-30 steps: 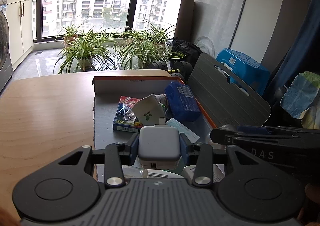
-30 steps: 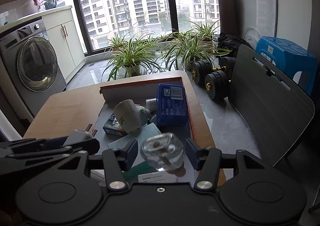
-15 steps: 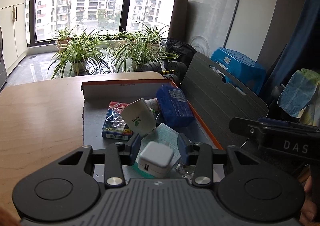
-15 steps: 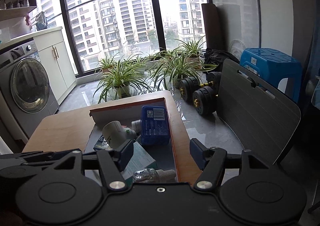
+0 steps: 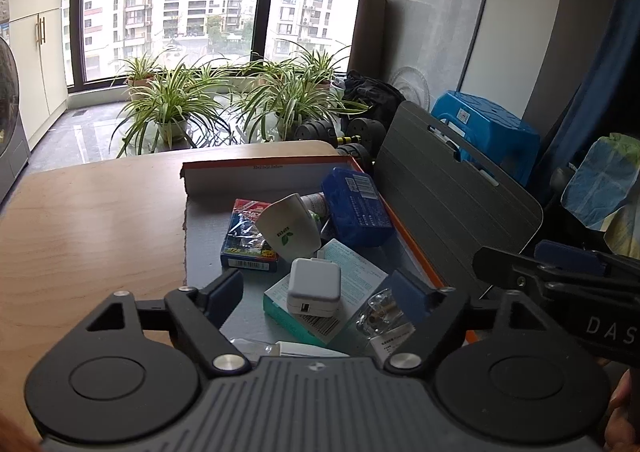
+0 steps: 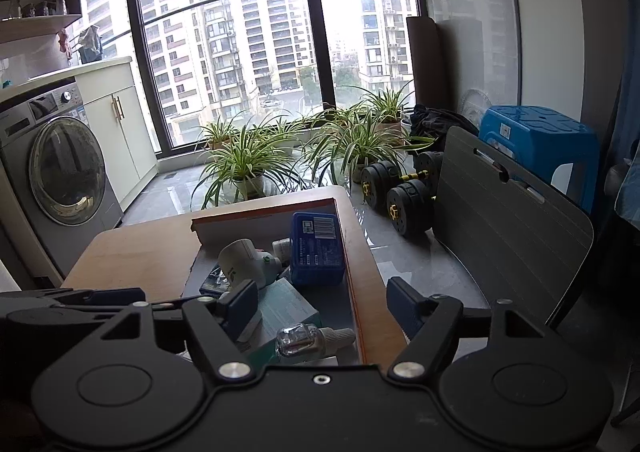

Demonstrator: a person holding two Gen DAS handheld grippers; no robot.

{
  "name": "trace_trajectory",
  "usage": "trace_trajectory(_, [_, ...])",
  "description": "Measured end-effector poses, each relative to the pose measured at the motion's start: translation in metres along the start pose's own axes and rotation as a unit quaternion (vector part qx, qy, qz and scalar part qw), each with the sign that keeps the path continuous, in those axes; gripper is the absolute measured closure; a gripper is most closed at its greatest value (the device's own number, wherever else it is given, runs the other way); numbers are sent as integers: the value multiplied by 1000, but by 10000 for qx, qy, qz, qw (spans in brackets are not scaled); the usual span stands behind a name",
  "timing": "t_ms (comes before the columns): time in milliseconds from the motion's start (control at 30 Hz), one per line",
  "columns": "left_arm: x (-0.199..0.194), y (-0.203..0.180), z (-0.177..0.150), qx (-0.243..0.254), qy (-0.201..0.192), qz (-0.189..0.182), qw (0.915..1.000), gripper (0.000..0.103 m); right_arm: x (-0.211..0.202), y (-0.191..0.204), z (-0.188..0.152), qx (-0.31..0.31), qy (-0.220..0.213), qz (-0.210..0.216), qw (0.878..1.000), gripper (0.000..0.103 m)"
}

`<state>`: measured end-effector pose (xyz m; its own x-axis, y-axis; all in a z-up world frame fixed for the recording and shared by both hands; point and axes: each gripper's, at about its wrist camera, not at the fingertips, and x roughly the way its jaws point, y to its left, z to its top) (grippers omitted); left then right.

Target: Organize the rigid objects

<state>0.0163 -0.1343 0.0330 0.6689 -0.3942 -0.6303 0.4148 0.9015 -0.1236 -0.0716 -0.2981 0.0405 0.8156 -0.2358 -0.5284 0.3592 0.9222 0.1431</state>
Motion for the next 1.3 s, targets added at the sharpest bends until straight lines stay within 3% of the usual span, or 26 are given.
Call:
trace_trajectory(100, [-14, 3, -3, -91, -22, 202, 9998, 0, -9, -1, -2, 11, -3, 14, 10000, 15])
trace_trajectory(400, [-47, 0, -25, -299, 57, 631, 9975, 0, -27, 5, -25, -173, 233, 65, 9996, 15])
trace_trajectory(633, [-51, -2, -43, -326, 283, 956, 9945, 0, -32, 6, -42, -252, 416, 155, 9987, 15])
trace_trajectory(1300, [-46, 1, -59, -429, 429, 993, 9932, 0, -24, 7, -55, -290, 587, 167, 9977, 15])
